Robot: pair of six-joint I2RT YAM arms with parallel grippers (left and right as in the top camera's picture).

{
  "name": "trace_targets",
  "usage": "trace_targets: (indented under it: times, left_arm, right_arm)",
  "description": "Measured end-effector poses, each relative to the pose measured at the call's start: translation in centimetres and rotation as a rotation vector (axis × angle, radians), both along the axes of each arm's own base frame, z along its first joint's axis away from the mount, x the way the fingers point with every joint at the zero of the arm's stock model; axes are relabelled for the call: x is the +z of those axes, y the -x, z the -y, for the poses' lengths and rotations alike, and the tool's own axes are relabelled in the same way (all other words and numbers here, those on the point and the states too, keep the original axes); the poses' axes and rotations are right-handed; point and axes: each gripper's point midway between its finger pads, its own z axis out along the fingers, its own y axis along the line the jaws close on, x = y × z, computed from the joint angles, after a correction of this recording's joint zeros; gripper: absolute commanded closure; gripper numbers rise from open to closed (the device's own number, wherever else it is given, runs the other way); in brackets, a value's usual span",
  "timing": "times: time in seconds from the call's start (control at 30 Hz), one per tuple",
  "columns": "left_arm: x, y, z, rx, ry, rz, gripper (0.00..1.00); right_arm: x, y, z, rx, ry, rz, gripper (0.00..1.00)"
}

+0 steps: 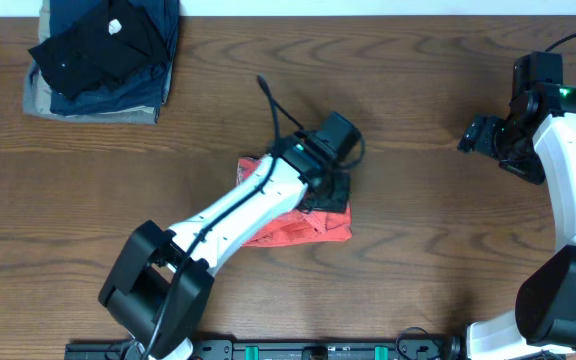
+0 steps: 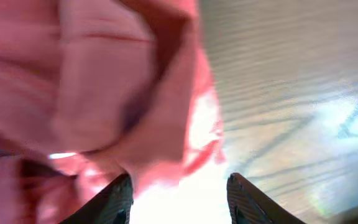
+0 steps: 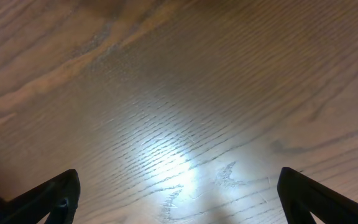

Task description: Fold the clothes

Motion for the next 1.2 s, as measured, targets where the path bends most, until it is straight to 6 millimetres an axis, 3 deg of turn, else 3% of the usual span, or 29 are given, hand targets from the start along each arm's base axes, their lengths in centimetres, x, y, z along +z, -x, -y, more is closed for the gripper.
trace_targets:
  times: [0.2, 0.33, 0.37, 0.4, 0.47, 0.63, 0.73, 0.83, 0.9, 1.2]
  left_arm:
    - [0.2, 0.9, 1.5, -0.065, 0.015, 0.016, 0.58]
    - [0.6, 2.0, 0.1, -0.094, -0.055, -0.008, 0.57]
    - [1.0, 2.1, -0.6, -0.093, -0.081, -0.008, 0.53]
    - [1.8, 2.2, -1.6, -0.09, -0.109, -0.002, 0.42]
    - [3.5, 2.1, -3.4, -0.072, -0.142, 0.025, 0.29]
    - [9.3, 0.6, -10.5, 0.094, -0.194, 0.118, 0.23]
    - [10.4, -0.3, -15.3, 0.223, -0.238, 0.115, 0.2]
    - [9.7, -1.6, -18.1, 0.289, -0.246, 0.085, 0.19]
    - [8.4, -1.9, -18.8, 0.283, -0.224, 0.043, 0.19]
    - [1.3, -0.6, -17.3, 0.189, -0.141, -0.153, 0.19]
  right_arm:
    - [0.0, 0.0, 0.0, 0.0, 0.0, 0.0, 0.01]
    - [0.0, 0.0, 0.0, 0.0, 0.0, 0.0, 0.01]
    - [0.0, 0.0, 0.0, 0.0, 0.0, 0.0, 0.01]
    - [0.0, 0.0, 0.0, 0.0, 0.0, 0.0, 0.01]
    - [0.0, 0.0, 0.0, 0.001, 0.0, -0.001, 0.01]
    - [0.0, 0.0, 0.0, 0.002, 0.0, -0.001, 0.01]
    - [0.0, 0.0, 0.0, 0.002, 0.0, 0.0, 0.01]
    - [0.0, 0.0, 0.0, 0.002, 0.0, 0.0, 0.01]
    - [0.0, 0.0, 0.0, 0.002, 0.001, 0.0, 0.01]
    - [0.0, 0.0, 0.0, 0.002, 0.0, 0.0, 0.01]
